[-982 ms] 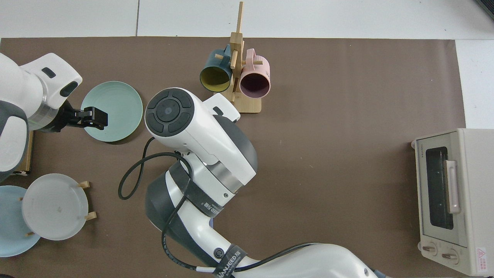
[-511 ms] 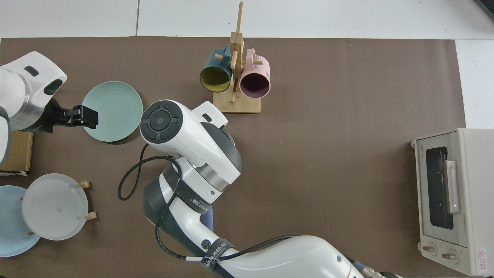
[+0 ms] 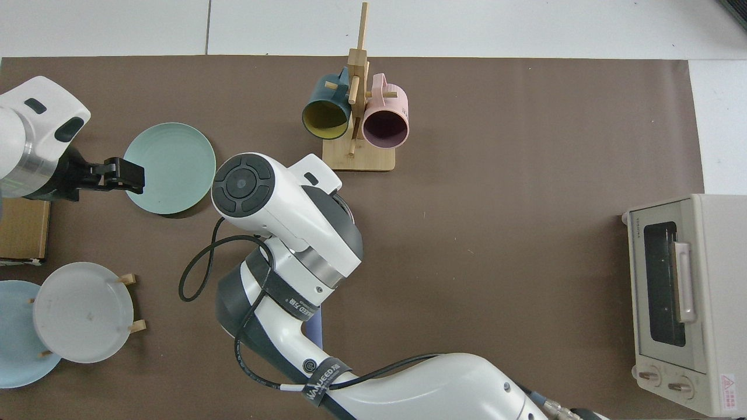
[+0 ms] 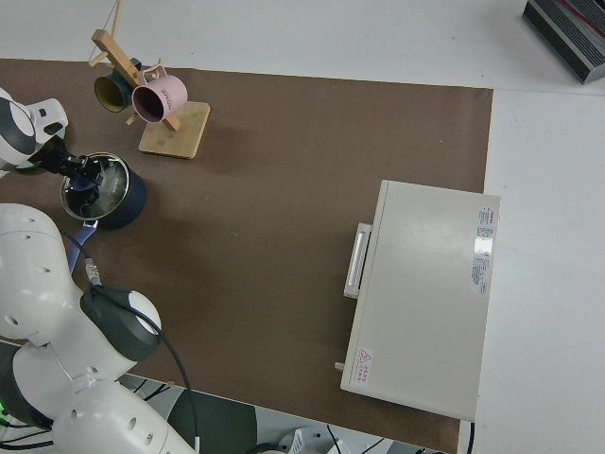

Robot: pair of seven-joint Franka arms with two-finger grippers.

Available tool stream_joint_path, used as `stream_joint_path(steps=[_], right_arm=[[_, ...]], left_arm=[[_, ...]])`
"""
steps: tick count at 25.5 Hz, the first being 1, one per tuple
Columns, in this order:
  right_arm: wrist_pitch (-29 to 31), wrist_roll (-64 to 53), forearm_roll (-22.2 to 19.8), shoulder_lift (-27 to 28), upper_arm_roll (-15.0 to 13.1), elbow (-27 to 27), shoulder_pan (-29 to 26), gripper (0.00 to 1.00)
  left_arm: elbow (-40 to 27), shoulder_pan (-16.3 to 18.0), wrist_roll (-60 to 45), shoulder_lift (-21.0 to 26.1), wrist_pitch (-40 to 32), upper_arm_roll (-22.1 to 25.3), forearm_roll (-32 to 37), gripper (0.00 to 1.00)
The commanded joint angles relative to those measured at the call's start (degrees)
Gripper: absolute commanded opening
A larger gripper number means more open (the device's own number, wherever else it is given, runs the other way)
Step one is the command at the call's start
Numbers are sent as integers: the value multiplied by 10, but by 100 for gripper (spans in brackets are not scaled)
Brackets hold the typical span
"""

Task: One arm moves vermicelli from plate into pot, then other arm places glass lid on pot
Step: 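Lower the glass lid onto the saucepan and open the right gripper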

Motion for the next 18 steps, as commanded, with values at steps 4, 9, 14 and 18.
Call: stream_joint_path(steps=[4, 9, 14, 18], right_arm=[[6, 6, -7, 15, -1, 19, 1, 0], [6, 5, -8, 14, -1, 19, 1, 0], [6, 5, -10, 14, 0, 17, 1, 23], [5, 6, -12, 13, -2, 17, 7, 100]], left_arm=[[-9, -3, 10, -11, 14, 4, -11, 100], [-9, -10, 34, -9, 21, 31, -33, 100], [-5, -91, 49, -13, 21, 119, -39, 100], [-5, -93, 55, -15, 18, 124, -38, 100]])
